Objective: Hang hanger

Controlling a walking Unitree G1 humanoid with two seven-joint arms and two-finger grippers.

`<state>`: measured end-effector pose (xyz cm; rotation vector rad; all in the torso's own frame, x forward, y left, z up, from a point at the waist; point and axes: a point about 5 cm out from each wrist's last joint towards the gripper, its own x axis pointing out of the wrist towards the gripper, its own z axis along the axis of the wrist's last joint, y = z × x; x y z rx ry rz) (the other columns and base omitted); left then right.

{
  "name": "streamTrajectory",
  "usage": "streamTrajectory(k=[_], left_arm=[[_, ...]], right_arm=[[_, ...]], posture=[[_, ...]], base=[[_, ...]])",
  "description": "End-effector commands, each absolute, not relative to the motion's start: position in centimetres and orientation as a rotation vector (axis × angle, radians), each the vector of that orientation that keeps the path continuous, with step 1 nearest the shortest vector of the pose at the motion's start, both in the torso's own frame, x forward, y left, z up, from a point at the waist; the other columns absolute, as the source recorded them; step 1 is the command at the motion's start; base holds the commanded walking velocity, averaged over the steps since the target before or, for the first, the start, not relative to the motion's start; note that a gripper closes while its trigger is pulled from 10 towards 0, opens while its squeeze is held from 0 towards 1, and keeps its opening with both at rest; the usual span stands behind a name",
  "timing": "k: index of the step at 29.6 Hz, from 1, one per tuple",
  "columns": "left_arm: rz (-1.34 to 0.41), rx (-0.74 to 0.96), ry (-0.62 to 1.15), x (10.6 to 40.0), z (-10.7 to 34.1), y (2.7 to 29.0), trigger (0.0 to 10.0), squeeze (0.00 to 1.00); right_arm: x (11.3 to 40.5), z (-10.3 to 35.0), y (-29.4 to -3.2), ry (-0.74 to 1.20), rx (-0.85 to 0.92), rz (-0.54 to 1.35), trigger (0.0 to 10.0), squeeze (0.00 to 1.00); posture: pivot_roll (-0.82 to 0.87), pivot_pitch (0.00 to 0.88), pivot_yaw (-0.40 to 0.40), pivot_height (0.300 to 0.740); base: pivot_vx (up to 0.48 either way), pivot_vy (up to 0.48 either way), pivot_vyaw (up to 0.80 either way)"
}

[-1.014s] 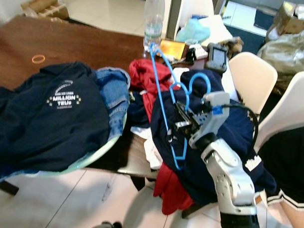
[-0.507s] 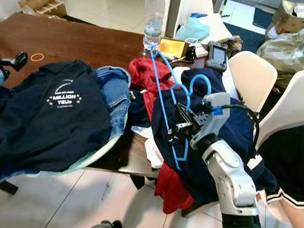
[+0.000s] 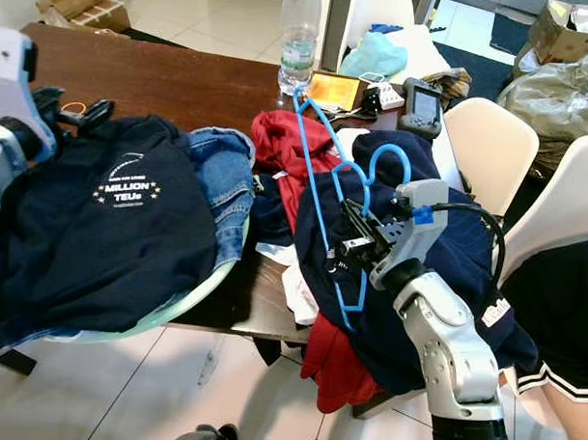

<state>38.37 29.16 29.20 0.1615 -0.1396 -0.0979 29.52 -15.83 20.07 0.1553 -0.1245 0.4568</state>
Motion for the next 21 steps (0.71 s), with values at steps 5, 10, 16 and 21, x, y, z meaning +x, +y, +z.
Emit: streamTrajectory(k=[5,10,16,21], left_arm=[[-0.132,0.173,-0.074,38.8,27.5,28.5,10.0,0.0],[-0.148,0.177,0.01,38.9,25.6,28.0,10.0,0.0],[-0.159,0.16,0.062,39.0,24.5,27.7,10.0,0.0],[-0.176,0.152,0.071,39.0,24.3,27.7,9.8,0.0]], right_arm=[[29.3,19.5,-16.3,-0.09,0.13,0.427,10.0,0.0],[29.3,19.6,-16.6,-0.089,0.124,0.42,10.0,0.0],[29.3,19.6,-16.7,-0.09,0.122,0.414,10.0,0.0],[29.4,19.7,-16.7,-0.091,0.123,0.413,10.0,0.0]], posture=[[0.04,0.192,-0.049,0.74],[0.04,0.193,-0.05,0.74],[0.04,0.192,-0.051,0.74],[0.04,0.192,-0.051,0.74]], base=[[0.0,0.0,0.0],[0.0,0.0,0.0],[0.0,0.0,0.0],[0.0,0.0,0.0]])
